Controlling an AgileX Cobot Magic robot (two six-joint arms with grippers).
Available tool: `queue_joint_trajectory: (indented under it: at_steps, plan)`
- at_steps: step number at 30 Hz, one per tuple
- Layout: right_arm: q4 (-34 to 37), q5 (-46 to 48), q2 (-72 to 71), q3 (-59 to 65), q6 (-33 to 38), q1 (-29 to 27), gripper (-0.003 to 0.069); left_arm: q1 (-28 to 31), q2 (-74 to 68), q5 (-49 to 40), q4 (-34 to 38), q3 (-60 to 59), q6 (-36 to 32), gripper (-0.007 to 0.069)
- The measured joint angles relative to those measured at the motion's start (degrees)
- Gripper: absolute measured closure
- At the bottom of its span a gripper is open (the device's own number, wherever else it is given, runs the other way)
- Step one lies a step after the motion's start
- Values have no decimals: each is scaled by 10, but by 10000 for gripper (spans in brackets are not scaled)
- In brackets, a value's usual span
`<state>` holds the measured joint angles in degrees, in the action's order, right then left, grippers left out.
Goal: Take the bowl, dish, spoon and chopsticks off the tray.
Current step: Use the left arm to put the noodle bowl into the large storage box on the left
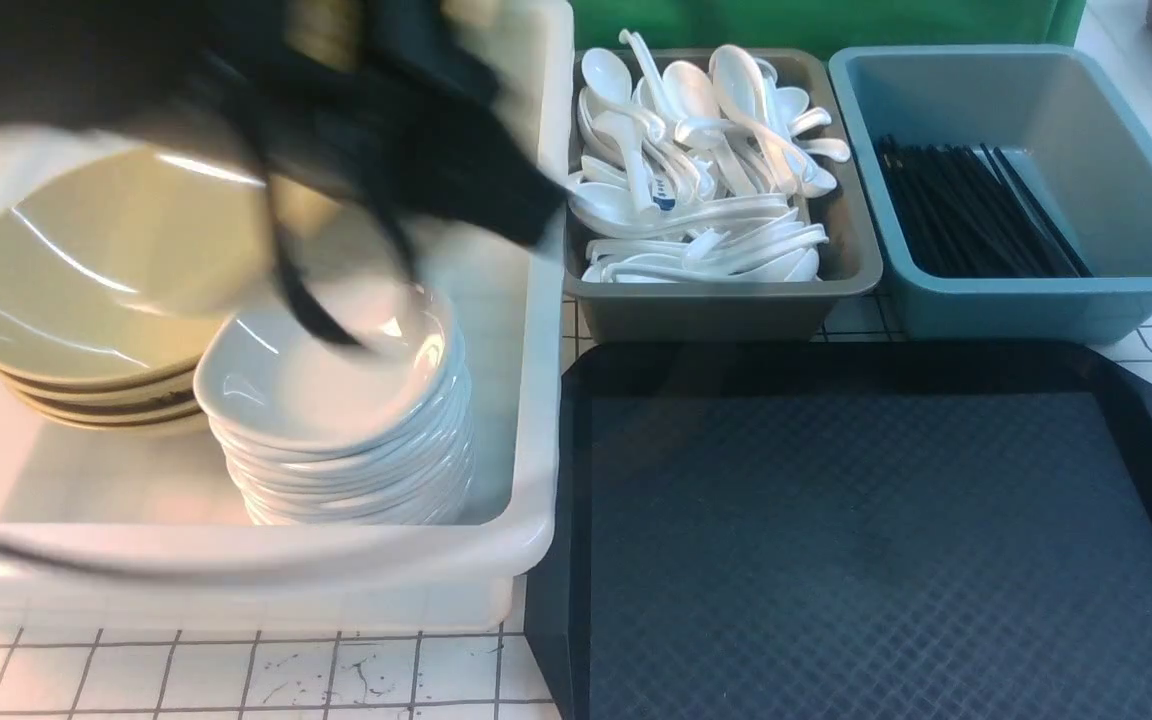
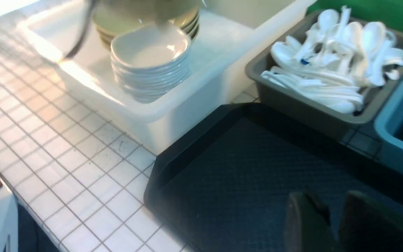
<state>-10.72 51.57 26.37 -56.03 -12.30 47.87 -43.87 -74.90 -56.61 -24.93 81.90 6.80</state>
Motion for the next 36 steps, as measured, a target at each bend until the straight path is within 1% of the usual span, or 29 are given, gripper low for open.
queue_joint_trajectory:
  at_steps: [1, 4, 6, 7, 8, 9, 12, 15, 20, 28, 31, 36]
  plan:
    - [2, -9, 16, 1, 4, 0, 497, 48, 0, -3, -4, -1, -2, 608]
    - [4, -33, 51, 1, 16, 0, 497, 140, -15, 4, 7, -1, -30, 608]
    - [6, -42, 64, 1, 24, 0, 497, 188, -34, 15, 16, -1, -57, 608]
    - [6, -42, 66, 1, 25, 0, 497, 192, -39, 17, 18, -1, -62, 608]
    - [9, -46, 73, 1, 32, 0, 497, 221, -58, 26, 22, -1, -86, 608]
    - [14, -46, 75, 1, 34, 0, 497, 238, -76, 32, 24, -1, -99, 608]
    - [20, -46, 76, 1, 35, 0, 497, 263, -112, 39, 27, -2, -124, 608]
    - [26, -45, 76, 1, 35, 0, 497, 273, -143, 44, 28, -2, -134, 608]
    - [48, -22, 76, 1, 39, 0, 496, 275, -178, 60, 27, -2, -136, 608]
    - [75, -3, 75, 1, 69, 0, 495, 275, -208, 62, 31, -2, -137, 596]
    - [77, -2, 71, 1, 79, 0, 495, 275, -207, 63, 32, -2, -139, 519]
    - [77, -2, 68, 1, 94, 0, 495, 272, -203, 57, 37, -2, -125, 289]
